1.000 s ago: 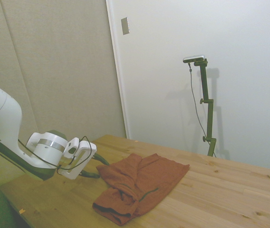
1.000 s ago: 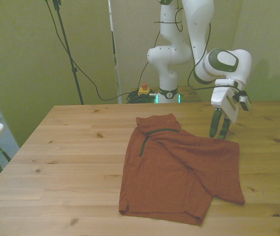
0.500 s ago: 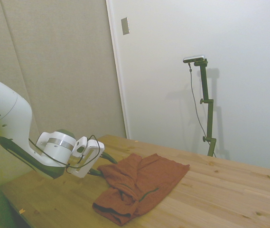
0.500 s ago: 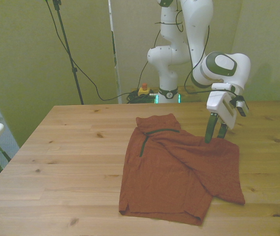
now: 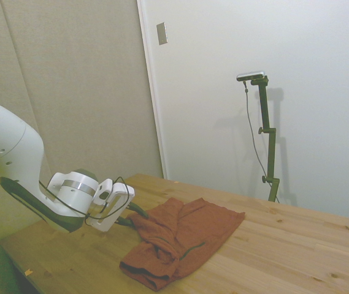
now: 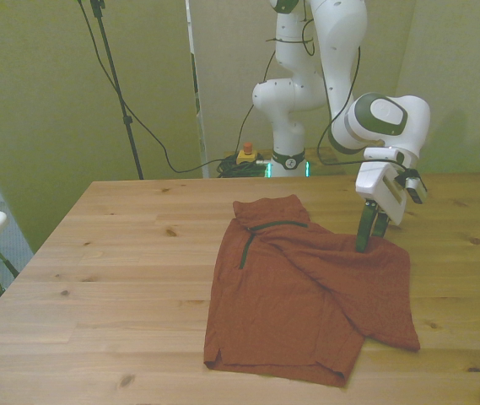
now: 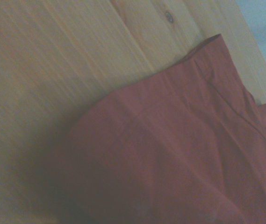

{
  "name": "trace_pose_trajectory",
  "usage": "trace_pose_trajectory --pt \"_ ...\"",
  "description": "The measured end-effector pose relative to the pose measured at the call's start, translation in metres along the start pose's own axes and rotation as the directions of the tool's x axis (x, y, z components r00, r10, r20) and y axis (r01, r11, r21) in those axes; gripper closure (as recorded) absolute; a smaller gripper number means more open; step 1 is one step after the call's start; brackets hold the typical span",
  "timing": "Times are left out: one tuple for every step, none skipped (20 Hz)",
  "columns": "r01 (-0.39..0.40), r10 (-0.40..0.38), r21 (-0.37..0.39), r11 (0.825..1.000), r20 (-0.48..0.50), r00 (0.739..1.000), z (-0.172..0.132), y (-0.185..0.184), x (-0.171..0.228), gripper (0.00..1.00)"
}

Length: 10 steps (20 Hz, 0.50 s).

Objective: Fold the shorts

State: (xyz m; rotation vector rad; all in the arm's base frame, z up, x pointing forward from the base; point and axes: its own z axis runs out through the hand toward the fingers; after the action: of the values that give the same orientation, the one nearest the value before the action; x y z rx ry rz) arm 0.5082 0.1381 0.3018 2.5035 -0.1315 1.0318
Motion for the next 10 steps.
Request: trace_pose_trajectory --pt "0.0 0.0 0.0 1.0 0.002 1.0 0.0006 -0.0001 -0.0007 1.0" --pt "0.0 0.0 -0.001 1.0 0.003 1.0 0.0013 -0.0003 -0.0013 1.0" --pt "0.001 -0.001 -0.001 1.0 0.005 1.0 0.002 -0.0003 -0.0019 1.0" --pt "0.001 -0.001 -0.002 1.0 0.007 1.0 0.0028 -0.0002 -0.0025 1.0" --pt "0.001 -0.001 -0.002 1.0 0.008 1.0 0.0034 -0.0001 -0.003 1.0" --pt "0.001 -0.001 -0.003 1.0 0.009 1.0 0.0038 0.0002 -0.0031 1.0" --pt "0.0 0.0 -0.003 1.0 0.009 1.0 0.0039 0.0003 -0.0029 1.0" --pt "0.0 0.0 -0.003 1.0 0.008 1.0 0.0037 0.0002 -0.0027 1.0" --pt "-0.001 0.001 -0.002 1.0 0.006 1.0 0.0032 0.0001 -0.0016 1.0" --pt "-0.005 0.005 -0.002 1.0 0.001 1.0 0.0023 0.0004 0.0013 1.0"
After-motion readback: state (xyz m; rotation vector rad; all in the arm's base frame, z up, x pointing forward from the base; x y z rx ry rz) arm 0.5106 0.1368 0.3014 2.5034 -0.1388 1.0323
